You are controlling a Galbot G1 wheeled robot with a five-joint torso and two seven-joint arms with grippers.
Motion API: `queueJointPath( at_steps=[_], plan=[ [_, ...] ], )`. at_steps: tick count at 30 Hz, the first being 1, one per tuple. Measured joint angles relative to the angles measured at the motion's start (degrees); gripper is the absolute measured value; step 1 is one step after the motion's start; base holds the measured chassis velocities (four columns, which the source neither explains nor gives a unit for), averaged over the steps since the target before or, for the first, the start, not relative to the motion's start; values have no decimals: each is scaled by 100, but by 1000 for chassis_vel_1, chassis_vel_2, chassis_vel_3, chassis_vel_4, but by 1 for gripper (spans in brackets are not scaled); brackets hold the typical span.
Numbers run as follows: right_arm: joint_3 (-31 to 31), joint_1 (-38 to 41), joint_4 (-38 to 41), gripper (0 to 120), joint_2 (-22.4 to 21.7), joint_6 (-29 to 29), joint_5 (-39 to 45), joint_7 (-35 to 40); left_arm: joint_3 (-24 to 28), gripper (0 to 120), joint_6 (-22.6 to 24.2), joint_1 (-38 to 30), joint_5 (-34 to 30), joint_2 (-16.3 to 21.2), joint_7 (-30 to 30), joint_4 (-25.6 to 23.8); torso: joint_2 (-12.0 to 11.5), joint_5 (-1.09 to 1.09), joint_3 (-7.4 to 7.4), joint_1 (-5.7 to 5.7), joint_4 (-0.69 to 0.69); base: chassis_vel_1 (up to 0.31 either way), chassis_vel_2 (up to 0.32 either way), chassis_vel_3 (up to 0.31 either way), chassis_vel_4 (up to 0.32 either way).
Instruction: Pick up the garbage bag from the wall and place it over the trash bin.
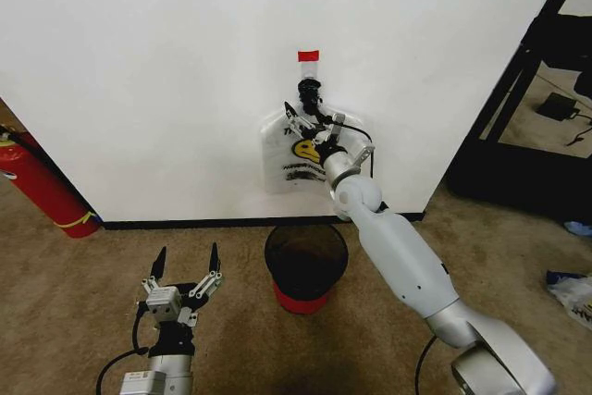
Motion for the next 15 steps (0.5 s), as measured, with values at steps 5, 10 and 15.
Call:
queueJointPath(
  at_steps=[5,10,15],
  plan=[
    [1,5,-8,58,-22,0,-13,-6,28,100,-3,2,0,-7,0,18,0,0,0,0,0,0,0,0,0],
    [9,6,-11,41,-40,0,-17,-4,36,100,-3,-13,0,-7,0,23,0,0,0,0,0,0,0,0,0],
    [33,7,-26,22,-64,1,-9,1,41,100,-4,-22,-8,-9,2,30,0,0,0,0,0,0,0,0,0]
  ],
)
